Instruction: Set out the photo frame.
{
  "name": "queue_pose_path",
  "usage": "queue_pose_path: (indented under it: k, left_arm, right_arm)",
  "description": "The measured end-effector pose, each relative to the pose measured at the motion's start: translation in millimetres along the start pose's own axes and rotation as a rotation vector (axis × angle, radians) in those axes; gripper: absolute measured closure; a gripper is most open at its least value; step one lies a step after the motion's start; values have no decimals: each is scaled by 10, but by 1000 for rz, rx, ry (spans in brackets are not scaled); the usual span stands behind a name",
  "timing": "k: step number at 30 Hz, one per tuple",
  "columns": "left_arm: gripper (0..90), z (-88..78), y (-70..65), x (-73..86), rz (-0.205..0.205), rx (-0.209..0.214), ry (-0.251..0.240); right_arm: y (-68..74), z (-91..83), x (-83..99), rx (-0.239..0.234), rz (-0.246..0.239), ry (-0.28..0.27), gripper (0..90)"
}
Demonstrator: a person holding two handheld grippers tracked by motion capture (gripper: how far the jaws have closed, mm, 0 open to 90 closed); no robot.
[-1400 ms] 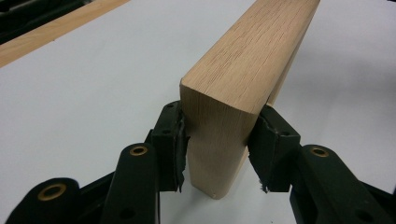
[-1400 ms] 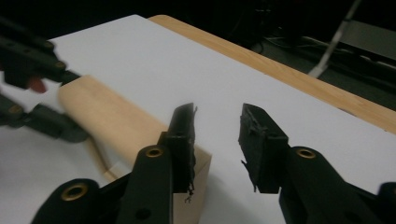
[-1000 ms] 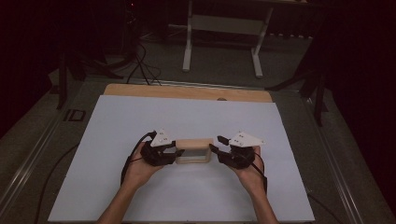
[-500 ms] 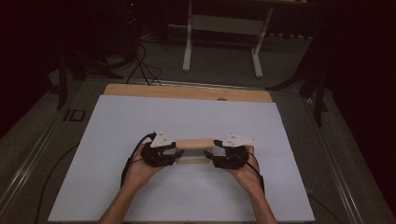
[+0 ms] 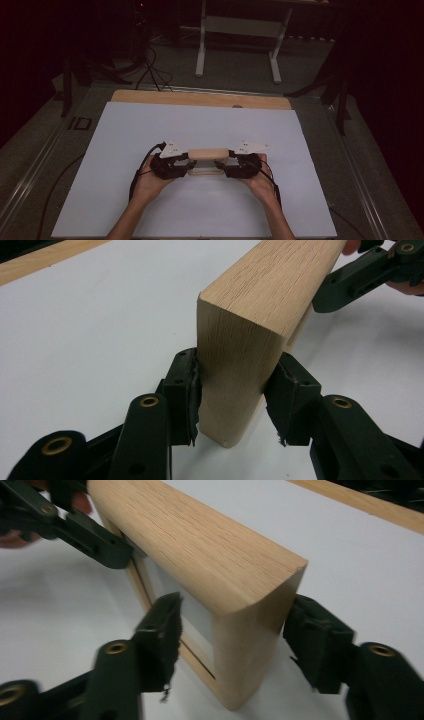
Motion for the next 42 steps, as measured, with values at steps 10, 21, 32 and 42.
queue_pose_path:
  k: [10, 21, 32, 42]
  left_arm:
    - [591, -8, 81, -11, -54, 6, -29]
    - [593, -12, 135, -42, -59, -26, -24]
    - [728, -117, 244, -82, -79, -60, -74]
    - [561, 19, 294, -53, -99, -30, -59]
  right_arm:
    - [-38, -16, -4, 5, 26, -15, 515]
    - [-61, 23, -29, 14, 42, -18, 526]
    - [-96, 100, -118, 25, 70, -22, 563]
    - [-99, 89, -116, 17, 9, -19, 572]
Point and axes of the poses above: each handheld gripper's, and its own axes: z roughly forward along the jaws, x roughly out of its underside, y roughly to its left, the point moved 4 cm from there along z, roughly forward along the jaws, and after that the axes turned 10 degrees about x, right-handed, at the moved point
